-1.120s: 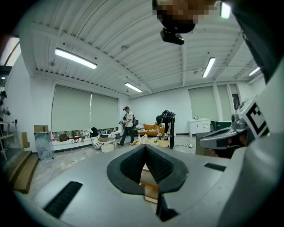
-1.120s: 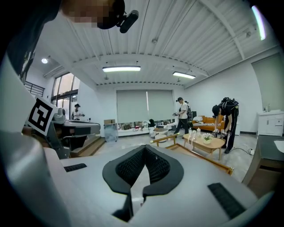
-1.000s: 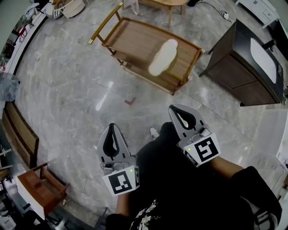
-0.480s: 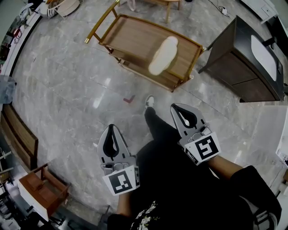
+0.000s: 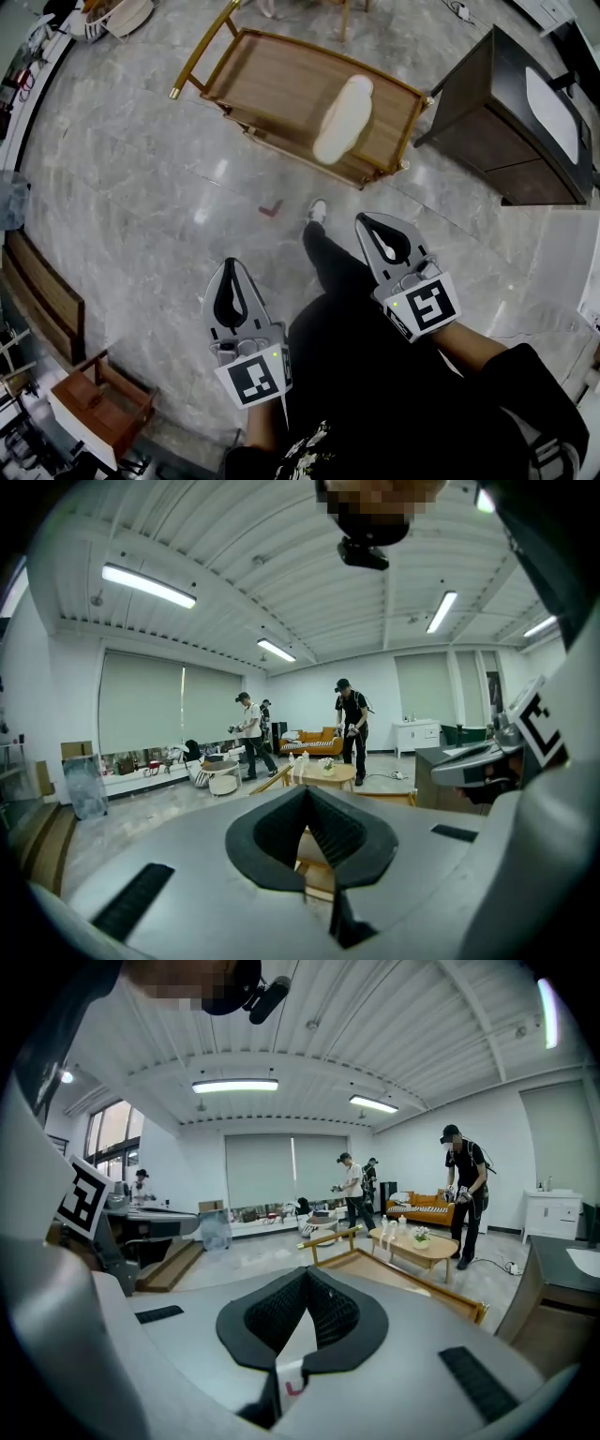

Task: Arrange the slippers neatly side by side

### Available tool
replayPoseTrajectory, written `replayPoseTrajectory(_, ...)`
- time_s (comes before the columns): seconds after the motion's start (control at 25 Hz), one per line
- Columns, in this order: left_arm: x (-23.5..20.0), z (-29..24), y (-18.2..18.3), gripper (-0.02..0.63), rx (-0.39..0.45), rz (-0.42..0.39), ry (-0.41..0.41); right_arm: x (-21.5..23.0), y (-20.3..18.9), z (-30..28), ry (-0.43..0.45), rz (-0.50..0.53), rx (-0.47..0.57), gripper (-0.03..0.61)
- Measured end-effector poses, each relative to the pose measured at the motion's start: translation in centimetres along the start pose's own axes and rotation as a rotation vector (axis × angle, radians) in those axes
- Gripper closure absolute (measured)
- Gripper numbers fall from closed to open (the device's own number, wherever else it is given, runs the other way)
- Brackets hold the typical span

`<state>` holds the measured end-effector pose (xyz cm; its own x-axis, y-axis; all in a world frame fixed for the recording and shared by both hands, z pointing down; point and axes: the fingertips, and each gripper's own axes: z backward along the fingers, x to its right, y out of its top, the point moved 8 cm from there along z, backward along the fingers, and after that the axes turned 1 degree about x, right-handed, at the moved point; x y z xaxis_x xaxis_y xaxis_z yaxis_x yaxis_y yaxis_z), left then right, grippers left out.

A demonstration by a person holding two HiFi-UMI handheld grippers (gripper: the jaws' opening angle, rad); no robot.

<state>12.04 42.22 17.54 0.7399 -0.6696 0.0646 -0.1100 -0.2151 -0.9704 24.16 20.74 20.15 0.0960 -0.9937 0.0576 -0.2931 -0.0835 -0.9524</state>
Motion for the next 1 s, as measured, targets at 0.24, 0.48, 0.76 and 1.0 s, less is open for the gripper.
replayPoseTrajectory(0.24,-1.2,-3.4,0.8,0.612,-0.002,-0.015,-0.035,1.1,0.2,-3.6,-0.023,-0.028,-0.004,0.586)
replayPoseTrajectory(0.48,-2.0,-8.7,2.2,0.612,-0.004,-0.041,-0.112,3.4,1.0,-7.4,-0.068,-0.060,-0.011,0.586)
replayPoseTrajectory(0.76,-1.4,-15.8,3.7,0.612,-0.031,-0.033,-0.235,6.9,1.5,-10.4,-0.157,-0.098,-0.029,0.586)
replayPoseTrajectory(1.0,-1.4,-20.6,6.0,0.612,-0.047,-0.060,-0.287,10.0,1.9,-13.7,-0.235,-0.152,-0.033,0.586)
